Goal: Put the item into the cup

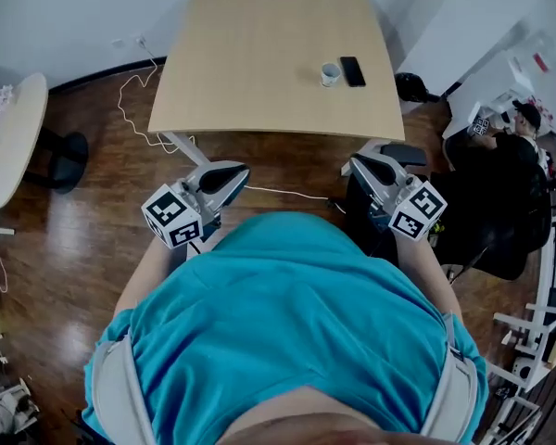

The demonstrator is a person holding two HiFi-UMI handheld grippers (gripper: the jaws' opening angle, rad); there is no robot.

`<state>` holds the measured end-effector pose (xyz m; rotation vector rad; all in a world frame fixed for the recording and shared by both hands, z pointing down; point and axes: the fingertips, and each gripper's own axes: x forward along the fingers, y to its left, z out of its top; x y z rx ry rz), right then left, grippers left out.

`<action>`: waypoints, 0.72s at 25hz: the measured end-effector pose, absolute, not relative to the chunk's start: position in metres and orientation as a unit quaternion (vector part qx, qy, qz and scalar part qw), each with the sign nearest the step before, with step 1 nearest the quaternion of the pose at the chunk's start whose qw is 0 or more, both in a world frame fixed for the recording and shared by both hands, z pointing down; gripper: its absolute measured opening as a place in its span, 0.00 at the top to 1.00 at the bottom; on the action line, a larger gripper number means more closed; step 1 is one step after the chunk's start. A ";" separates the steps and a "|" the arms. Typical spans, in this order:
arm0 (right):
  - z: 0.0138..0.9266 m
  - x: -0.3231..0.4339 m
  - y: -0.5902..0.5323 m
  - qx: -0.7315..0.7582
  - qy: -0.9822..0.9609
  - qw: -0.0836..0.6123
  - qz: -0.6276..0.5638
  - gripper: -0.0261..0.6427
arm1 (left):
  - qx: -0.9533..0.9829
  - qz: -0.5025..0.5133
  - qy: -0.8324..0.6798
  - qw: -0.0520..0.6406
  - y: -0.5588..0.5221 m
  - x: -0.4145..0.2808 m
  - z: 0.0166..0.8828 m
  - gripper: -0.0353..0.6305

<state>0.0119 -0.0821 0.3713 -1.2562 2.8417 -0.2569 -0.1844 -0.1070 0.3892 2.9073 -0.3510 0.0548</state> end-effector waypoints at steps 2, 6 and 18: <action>0.374 0.017 -0.051 -0.392 0.917 0.015 -0.079 0.96 | 0.984 0.009 -0.132 0.117 -0.077 -0.172 0.391 0.94; 0.384 0.030 0.017 -0.362 0.929 0.009 -0.077 0.96 | 0.975 -0.013 -0.159 0.155 -0.010 -0.139 0.399 0.94; 0.389 0.058 0.119 -0.351 0.933 0.013 -0.073 0.96 | 0.974 0.000 -0.201 0.107 0.086 -0.127 0.385 0.94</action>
